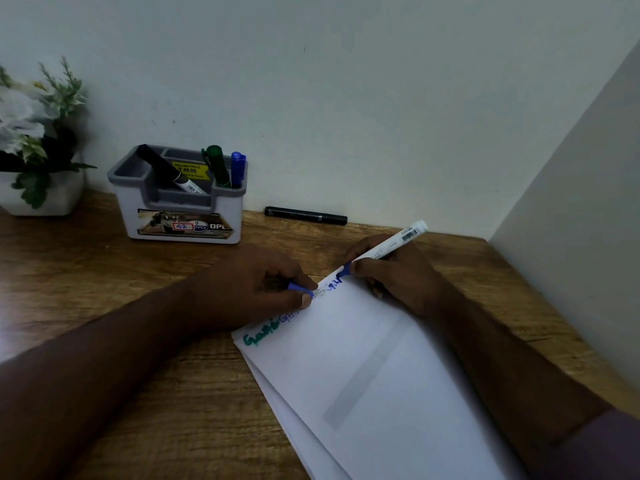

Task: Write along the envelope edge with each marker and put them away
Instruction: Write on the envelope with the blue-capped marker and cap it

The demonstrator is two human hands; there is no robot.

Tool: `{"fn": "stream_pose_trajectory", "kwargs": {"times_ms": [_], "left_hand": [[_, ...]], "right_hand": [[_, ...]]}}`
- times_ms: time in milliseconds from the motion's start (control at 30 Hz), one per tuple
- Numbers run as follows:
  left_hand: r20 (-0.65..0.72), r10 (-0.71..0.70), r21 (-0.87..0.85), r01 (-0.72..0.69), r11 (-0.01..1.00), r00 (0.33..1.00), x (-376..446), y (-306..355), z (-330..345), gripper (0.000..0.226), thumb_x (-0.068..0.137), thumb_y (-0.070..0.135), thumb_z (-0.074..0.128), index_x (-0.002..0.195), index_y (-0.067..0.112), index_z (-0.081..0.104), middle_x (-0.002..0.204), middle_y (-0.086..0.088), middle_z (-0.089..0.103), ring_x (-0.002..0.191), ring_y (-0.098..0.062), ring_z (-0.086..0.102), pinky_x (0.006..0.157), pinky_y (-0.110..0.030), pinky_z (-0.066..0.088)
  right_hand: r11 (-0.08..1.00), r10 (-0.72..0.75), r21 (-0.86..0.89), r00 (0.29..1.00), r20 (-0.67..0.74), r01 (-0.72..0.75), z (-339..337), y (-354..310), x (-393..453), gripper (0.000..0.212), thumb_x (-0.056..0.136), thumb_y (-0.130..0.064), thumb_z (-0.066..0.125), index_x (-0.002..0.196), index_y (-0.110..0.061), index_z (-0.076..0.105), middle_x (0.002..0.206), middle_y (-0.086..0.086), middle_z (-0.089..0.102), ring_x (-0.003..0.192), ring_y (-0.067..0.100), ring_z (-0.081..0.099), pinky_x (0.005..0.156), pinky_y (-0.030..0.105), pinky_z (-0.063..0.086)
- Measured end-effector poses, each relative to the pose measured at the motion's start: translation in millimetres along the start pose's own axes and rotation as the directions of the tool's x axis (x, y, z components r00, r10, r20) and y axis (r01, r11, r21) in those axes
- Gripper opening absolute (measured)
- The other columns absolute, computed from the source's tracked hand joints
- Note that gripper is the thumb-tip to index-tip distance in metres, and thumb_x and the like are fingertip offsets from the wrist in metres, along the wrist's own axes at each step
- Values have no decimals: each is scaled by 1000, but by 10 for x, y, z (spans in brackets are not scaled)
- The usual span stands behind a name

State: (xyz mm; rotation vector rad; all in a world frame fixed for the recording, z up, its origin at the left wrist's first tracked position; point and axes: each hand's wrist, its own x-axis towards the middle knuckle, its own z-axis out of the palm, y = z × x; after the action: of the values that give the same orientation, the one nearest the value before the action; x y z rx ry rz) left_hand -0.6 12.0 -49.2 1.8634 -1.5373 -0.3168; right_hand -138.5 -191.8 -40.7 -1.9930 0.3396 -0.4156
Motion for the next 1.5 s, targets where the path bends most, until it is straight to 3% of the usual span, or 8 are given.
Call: {"fn": "stream_pose_trajectory", "kwargs": {"times_ms": [200,700,900,1000,1133,1233,1400,1500], "left_hand": [[12,-8,13,8,1000,1000,5,-10,-7,26,82,44,64,107,37,70,101,25,66,93,9,59,72,-9,49],[19,-10,-7,10,1000,1000,5,-9,-3,27,82,43,66,107,36,71,102,24,66,94,8,59,70,-8,48],[-15,13,-9,-13,1000,1000,4,10,5,23,82,35,69,104,30,73,99,19,70,92,8,60,71,-5,46],[-15,12,-13,-13,1000,1000,4,12,3,24,82,33,69,105,30,73,100,20,69,93,9,59,69,-3,44],[3,1,-2,-1,1000,1000,5,13,-8,26,82,38,67,107,33,72,105,19,69,94,5,61,74,-12,51],[1,0,1,0,1000,1000,2,18,-9,26,82,39,67,107,32,72,105,19,69,94,5,61,75,-12,50],[0,1,-4,-1,1000,1000,12,16,-3,24,83,36,67,106,31,73,102,19,69,92,7,60,71,-7,47],[-16,-15,-53,14,998,1000,5,19,1,24,83,44,64,103,33,73,96,19,70,91,7,60,71,-8,47]], "right_hand": [[996,4,91,999,-49,0,1,-15,-17,9,67,-5,62,72,0,68,44,-7,53,37,15,43,38,21,37],[1000,11,4,994,-111,-11,20,-18,12,8,74,1,62,69,-1,67,49,0,56,42,18,48,42,27,43],[989,-95,-110,992,84,104,99,-73,-68,16,77,3,62,77,-9,71,60,-13,67,49,-2,55,44,11,38],[992,-49,-121,998,-49,43,56,-38,-20,11,73,-7,62,69,-13,70,57,-3,64,45,10,52,42,23,39],[998,35,-38,982,-185,-43,-9,-5,22,7,69,-12,64,65,-13,70,53,-1,61,43,14,52,42,28,43],[999,24,28,987,-156,-20,9,22,16,8,72,-9,65,69,-12,72,55,0,62,45,16,51,41,25,42],[990,-30,-137,998,-63,21,16,16,40,8,76,-11,66,73,-16,72,59,7,67,42,11,52,40,23,40],[1000,-21,-1,996,-82,21,9,6,37,7,77,-10,68,71,-13,72,57,4,64,43,14,50,39,23,39]]}}
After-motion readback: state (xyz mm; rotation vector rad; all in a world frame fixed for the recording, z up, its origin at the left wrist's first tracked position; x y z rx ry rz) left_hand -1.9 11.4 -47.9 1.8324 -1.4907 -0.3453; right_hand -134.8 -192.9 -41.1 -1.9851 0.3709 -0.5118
